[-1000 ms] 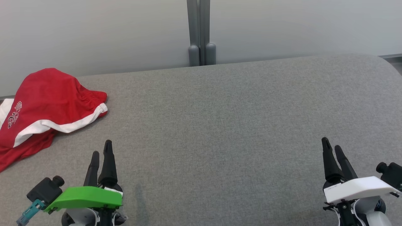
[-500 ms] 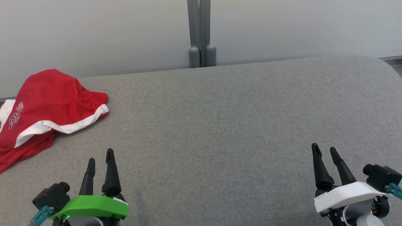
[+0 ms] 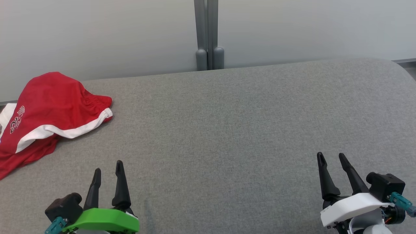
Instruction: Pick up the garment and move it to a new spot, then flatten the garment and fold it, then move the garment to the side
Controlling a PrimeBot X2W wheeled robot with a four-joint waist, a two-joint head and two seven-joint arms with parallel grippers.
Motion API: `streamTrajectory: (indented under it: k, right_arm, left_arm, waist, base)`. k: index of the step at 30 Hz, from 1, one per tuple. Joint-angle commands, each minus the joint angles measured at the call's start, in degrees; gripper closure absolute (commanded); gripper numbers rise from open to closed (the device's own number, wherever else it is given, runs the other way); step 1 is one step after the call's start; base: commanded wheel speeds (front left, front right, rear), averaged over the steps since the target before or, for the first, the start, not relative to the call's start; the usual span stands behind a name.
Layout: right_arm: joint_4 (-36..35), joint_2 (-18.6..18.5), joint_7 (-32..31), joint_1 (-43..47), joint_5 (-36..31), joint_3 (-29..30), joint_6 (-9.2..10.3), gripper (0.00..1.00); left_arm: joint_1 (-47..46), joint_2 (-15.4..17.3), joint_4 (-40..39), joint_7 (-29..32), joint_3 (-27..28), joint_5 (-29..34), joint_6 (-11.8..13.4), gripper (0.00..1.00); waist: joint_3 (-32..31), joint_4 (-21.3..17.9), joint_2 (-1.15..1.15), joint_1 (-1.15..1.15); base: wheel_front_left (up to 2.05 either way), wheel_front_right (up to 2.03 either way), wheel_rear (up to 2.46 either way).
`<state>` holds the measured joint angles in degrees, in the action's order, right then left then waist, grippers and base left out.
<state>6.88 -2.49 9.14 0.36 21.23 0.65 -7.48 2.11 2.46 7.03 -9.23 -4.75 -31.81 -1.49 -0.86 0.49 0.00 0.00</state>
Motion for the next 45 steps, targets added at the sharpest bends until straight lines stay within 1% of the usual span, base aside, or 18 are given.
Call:
streamTrajectory:
  k: [1, 19, 32, 45]
  right_arm:
    - [-0.5, -0.34, 0.68, 0.36, -1.98, -0.13, -0.01, 0.0]
    - [0.12, -0.42, 3.01, 1.08, -12.4, -0.8, -0.02, 0.0]
    - [-1.08, -0.48, 4.46, 1.36, -17.45, -1.17, -0.02, 0.0]
    - [-1.22, -0.52, 5.8, 1.77, -21.86, -0.98, -0.02, 0.0]
  left_arm:
    - [0.53, 0.47, -0.15, -0.57, -0.17, 1.41, 0.13, 0.0]
    - [1.11, 0.54, 2.08, -2.89, -1.53, 9.19, 0.39, 0.0]
    - [1.49, 0.58, 3.85, -4.35, -2.35, 13.51, 0.31, 0.0]
    - [2.02, 0.61, 4.68, -5.64, -2.74, 17.4, 0.81, 0.0]
  waist:
    - [-0.02, 0.04, 0.0, 0.0]
    - [-0.11, 0.23, 0.0, 0.0]
    - [-0.19, 0.36, 0.0, 0.0]
    - [-0.24, 0.45, 0.0, 0.0]
  base:
    - [0.0, 0.0, 0.0]
    - [0.0, 0.0, 0.0]
    - [0.0, 0.0, 0.0]
    - [0.0, 0.0, 0.0]
